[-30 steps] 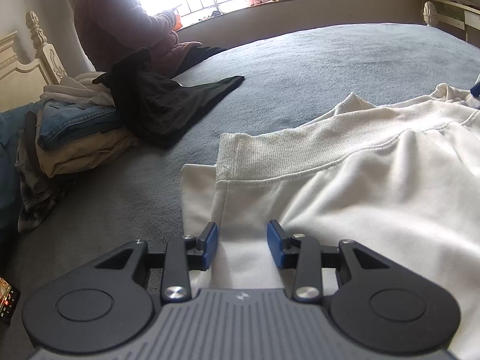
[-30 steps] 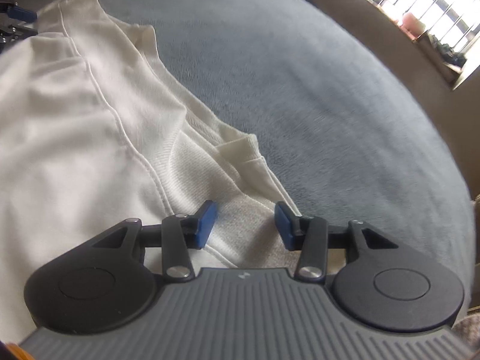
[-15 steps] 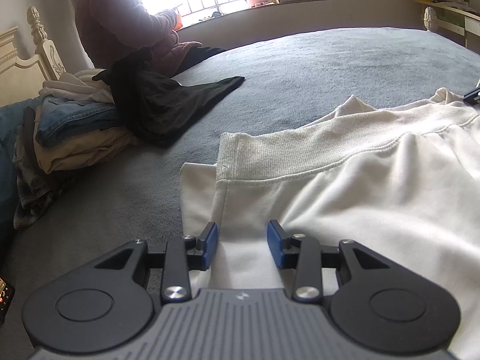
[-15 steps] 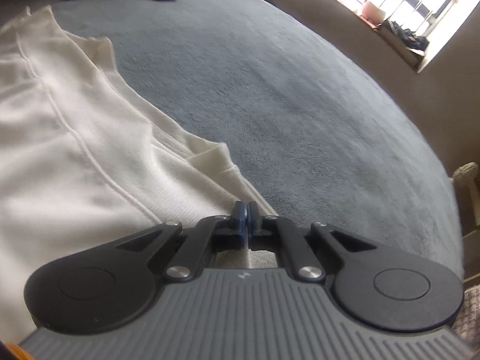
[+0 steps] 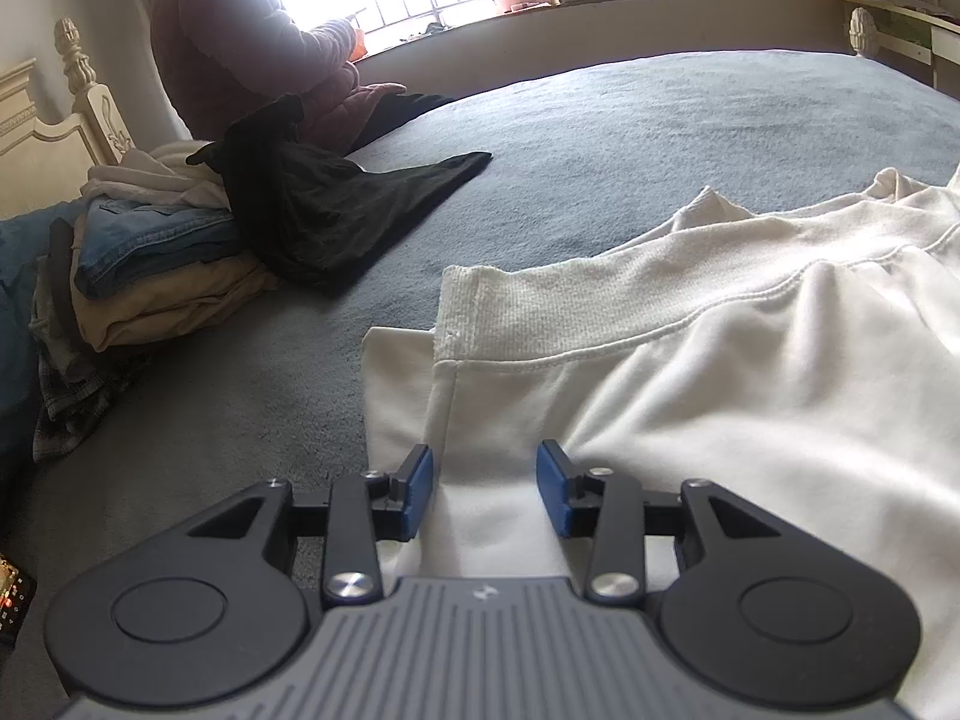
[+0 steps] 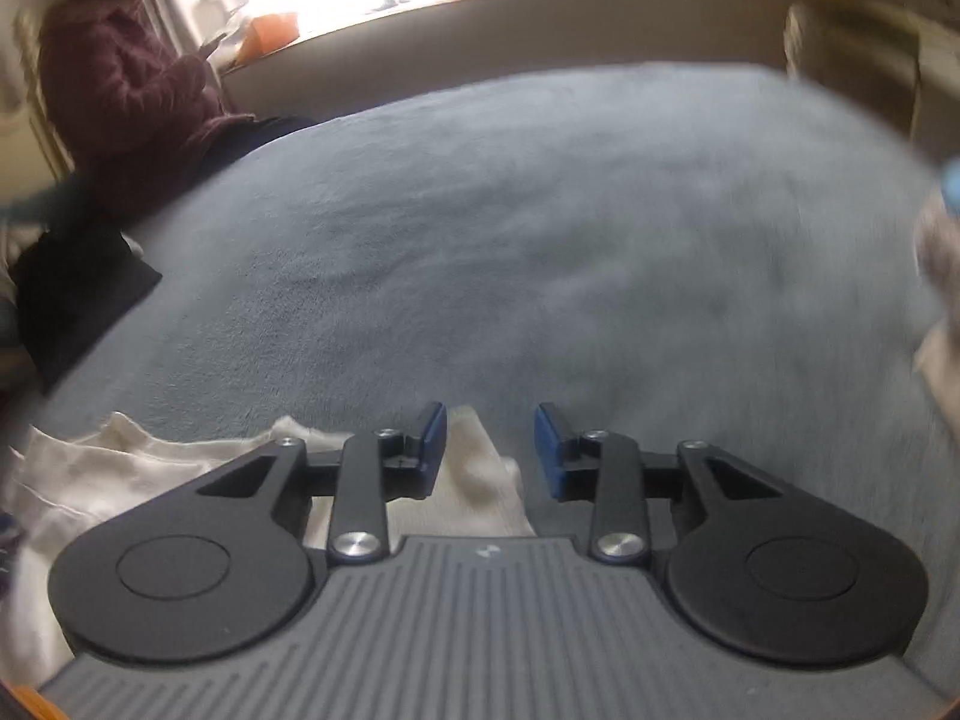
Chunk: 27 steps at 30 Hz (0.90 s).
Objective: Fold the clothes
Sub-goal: 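Release and pinch a sweatshirt corner with the right gripper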
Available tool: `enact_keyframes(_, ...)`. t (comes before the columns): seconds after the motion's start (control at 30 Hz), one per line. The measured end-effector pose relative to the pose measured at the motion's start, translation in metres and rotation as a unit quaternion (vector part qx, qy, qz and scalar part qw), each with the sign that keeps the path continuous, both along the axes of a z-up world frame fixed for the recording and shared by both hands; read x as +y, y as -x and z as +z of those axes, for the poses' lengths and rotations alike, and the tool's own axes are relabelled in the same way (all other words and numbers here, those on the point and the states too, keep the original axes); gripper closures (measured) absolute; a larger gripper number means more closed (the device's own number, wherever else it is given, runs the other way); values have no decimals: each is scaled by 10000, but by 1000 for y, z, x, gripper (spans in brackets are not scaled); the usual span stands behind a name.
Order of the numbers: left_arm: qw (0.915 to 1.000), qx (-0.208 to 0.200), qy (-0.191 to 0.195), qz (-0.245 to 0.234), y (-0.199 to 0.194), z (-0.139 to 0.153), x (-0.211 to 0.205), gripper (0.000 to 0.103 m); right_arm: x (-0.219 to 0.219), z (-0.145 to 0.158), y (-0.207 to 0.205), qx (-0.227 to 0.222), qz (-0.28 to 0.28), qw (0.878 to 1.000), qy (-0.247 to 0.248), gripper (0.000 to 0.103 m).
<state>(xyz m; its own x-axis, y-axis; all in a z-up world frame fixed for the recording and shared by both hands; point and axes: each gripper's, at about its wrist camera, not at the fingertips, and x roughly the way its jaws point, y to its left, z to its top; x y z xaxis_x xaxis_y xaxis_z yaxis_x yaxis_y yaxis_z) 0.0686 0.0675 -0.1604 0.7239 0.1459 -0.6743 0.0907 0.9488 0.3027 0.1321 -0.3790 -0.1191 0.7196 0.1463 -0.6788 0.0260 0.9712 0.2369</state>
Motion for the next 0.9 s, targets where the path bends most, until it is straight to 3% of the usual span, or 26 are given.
enact_keyframes(0.17, 10000, 12, 6, 80, -1, 1, 0, 63, 1, -16, 2, 87, 303, 9989, -359, 73)
enact_keyframes(0.23, 9999, 10, 51, 115, -1, 1, 1, 63, 3, -19, 5, 43, 284, 9990, -334, 97)
enact_keyframes(0.33, 9999, -27, 95, 83, 0, 0, 3, 63, -26, -30, 11, -74, -375, 9932, -1100, 99)
enact_keyframes(0.47, 9998, 40, 178, -42, -1, 3, 8, 62, -58, -60, 20, 38, -934, 9780, -1865, 97)
enact_keyframes(0.6, 9980, 136, 609, 101, -4, 14, 21, 58, -70, -70, 40, -193, -1131, 9587, -2601, 94)
enact_keyframes(0.73, 9944, 34, 1010, 299, -3, 26, 32, 58, -72, -74, 49, -135, -1196, 9577, -2612, 86)
enact_keyframes(0.9, 9938, -102, 1053, 333, -10, 31, 28, 57, -66, -67, 56, -120, -1126, 9647, -2378, 80)
